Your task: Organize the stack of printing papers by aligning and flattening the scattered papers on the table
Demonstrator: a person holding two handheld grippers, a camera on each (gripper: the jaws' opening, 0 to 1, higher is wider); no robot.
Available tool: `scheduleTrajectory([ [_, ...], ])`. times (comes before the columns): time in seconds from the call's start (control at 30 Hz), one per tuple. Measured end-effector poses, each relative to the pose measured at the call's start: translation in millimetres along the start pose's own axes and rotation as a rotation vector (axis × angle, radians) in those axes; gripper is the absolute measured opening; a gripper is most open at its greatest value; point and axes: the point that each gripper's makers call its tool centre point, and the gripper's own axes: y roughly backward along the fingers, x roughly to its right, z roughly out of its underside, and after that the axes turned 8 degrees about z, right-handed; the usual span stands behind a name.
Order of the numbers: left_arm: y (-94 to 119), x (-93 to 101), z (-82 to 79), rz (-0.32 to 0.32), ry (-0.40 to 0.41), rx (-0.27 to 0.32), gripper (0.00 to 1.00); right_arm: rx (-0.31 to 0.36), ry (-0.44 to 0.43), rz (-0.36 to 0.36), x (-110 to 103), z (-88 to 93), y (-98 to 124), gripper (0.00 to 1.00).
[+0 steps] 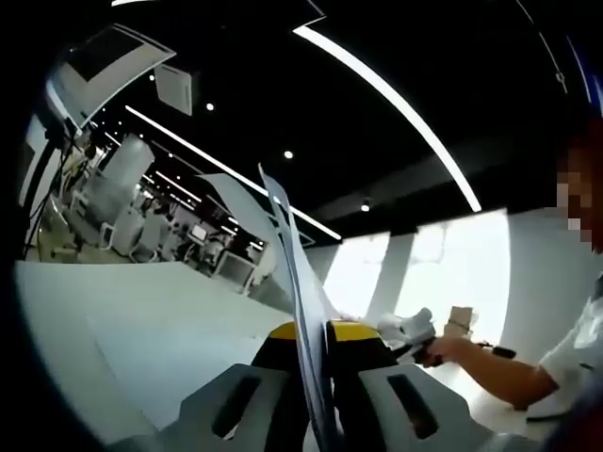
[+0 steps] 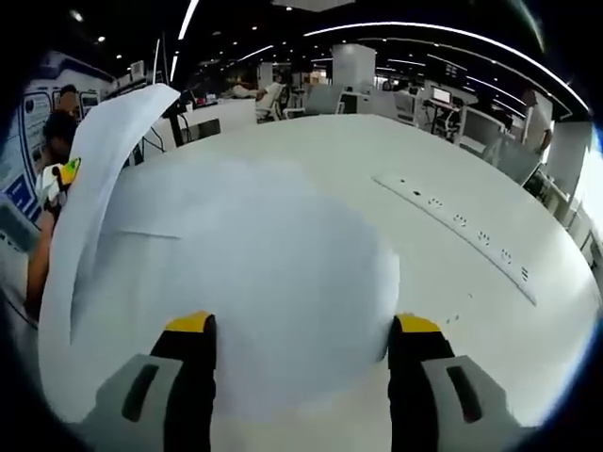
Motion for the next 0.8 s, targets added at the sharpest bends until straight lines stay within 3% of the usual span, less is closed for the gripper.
scheduleTrajectory([
  [0.2, 0, -0.8, -0.4, -0.001, -0.001, 0.0, 0.08, 0.017, 0.001, -0.009, -3, 1.6, 7, 0.53],
  [0.57, 0, -0.9, -0.2, -0.001, -0.002, 0.0, 0.08, 0.006, -0.006, 0.002, -10, 3.0, 8, 0.49],
  [0.8, 1, -2.1, -0.6, -0.001, -0.001, 0.0, 0.08, 0.024, 0.021, -0.032, -26, 1.6, 6, 0.38],
])
